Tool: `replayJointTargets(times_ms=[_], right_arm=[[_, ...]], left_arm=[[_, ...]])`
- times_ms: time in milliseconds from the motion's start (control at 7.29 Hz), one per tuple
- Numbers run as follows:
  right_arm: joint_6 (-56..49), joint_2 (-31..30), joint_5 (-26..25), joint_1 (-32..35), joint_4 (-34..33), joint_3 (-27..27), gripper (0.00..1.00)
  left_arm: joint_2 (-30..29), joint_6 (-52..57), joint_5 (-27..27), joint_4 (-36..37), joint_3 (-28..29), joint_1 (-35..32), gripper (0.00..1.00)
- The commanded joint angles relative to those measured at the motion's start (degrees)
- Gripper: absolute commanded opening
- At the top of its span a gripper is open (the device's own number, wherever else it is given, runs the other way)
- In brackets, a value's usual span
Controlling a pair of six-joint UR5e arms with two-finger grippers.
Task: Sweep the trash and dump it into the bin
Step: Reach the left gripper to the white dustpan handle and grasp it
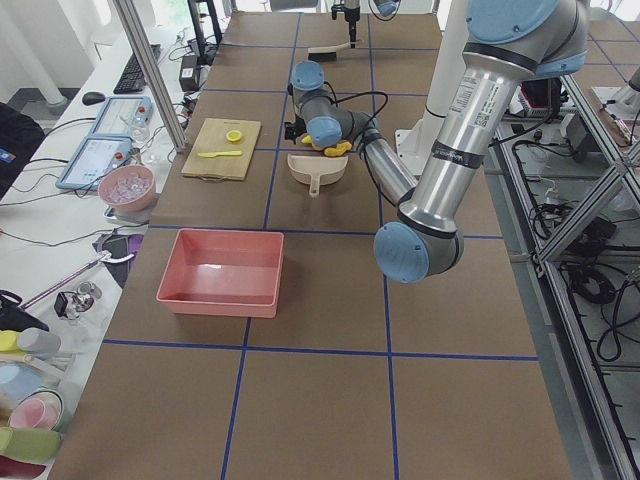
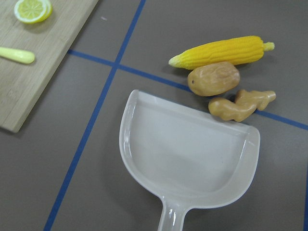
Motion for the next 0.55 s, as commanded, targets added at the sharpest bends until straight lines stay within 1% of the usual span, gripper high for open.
replayJointTargets(times_ms=[0, 137, 275, 412], right_arm=[[0.0, 0.1, -0.1, -0.4, 0.1, -0.4, 0.54], [0.0, 0.0, -0.1, -0.4, 0.1, -0.5, 0.36], [-0.1, 0.0, -0.1, -0.4, 0.1, -0.5, 0.15], [-0.1, -0.2, 0.2, -0.3, 0.1, -0.4, 0.0]], left_arm=[[1.6, 0.1, 2.0, -3.3, 1.8, 0.8, 0.98], [1.9, 0.4, 3.9, -5.7, 3.4, 1.6, 0.98], [3.4, 3.0, 2.2, -8.7, 3.0, 1.4, 0.98], [6.6, 7.5, -5.5, -12.8, 4.4, 1.5, 0.98]])
